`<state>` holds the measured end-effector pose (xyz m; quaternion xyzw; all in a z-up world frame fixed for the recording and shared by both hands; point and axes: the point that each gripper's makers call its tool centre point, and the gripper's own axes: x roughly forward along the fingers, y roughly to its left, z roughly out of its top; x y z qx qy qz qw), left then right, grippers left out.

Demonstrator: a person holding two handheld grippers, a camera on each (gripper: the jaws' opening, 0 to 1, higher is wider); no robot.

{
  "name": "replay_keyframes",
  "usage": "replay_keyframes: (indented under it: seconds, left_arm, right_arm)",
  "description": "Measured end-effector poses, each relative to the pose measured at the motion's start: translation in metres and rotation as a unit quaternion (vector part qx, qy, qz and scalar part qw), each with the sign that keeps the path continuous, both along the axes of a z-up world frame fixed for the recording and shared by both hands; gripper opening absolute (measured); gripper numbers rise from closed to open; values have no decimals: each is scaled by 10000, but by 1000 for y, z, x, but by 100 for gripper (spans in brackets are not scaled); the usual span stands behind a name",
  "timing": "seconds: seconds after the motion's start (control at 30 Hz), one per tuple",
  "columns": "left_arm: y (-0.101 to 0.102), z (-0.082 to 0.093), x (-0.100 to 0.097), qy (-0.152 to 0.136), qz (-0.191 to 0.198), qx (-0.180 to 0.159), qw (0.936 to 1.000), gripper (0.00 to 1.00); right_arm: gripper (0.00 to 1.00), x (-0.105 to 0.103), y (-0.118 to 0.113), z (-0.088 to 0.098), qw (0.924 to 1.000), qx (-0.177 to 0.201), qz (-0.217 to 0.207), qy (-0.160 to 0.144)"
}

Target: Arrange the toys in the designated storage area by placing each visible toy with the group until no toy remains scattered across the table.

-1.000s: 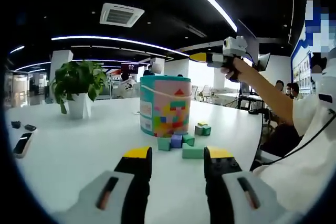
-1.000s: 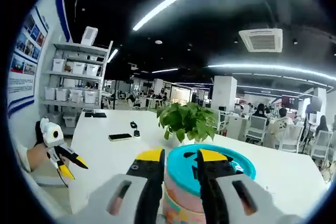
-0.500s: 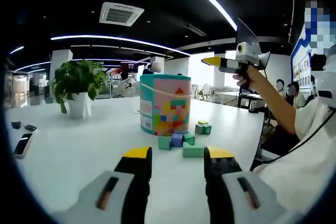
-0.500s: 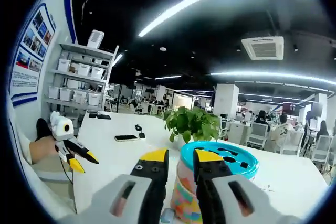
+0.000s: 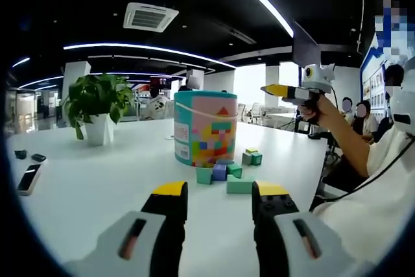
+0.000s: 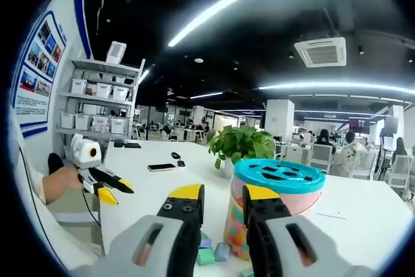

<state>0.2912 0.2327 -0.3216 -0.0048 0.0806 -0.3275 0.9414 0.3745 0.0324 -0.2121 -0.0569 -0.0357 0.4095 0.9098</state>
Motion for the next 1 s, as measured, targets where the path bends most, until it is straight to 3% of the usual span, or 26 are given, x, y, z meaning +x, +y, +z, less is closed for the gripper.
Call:
replay_keyframes:
  seconds: [0.2, 0.37, 0.47, 0.63, 0.8, 1.0]
  left_arm:
    - [-3, 0, 0, -5, -39, 15, 10000, 40]
    - [-3, 2, -2, -40, -100, 27, 9999, 42]
    - [-10, 11, -10, -88, -422, -91, 9990, 42]
    - [-3, 15, -9, -216, -285, 152, 9992, 45]
    - [9, 16, -8, -200, -181, 59, 9996, 47]
    - [10, 16, -10, -160, -244, 59, 9996, 52]
  right_arm:
    - [25, -6, -4, -10, 10000, 64, 32, 44]
    - [35, -9, -1, -24, 9999, -25, 108, 83]
    - [35, -12, 1, -31, 9998, -96, 149, 83]
    - [35, -14, 4, -47, 9996, -193, 150, 140]
    - [36, -13, 3, -71, 9997, -94, -59, 239]
    - [37, -25, 18, -102, 9979, -383, 258, 461]
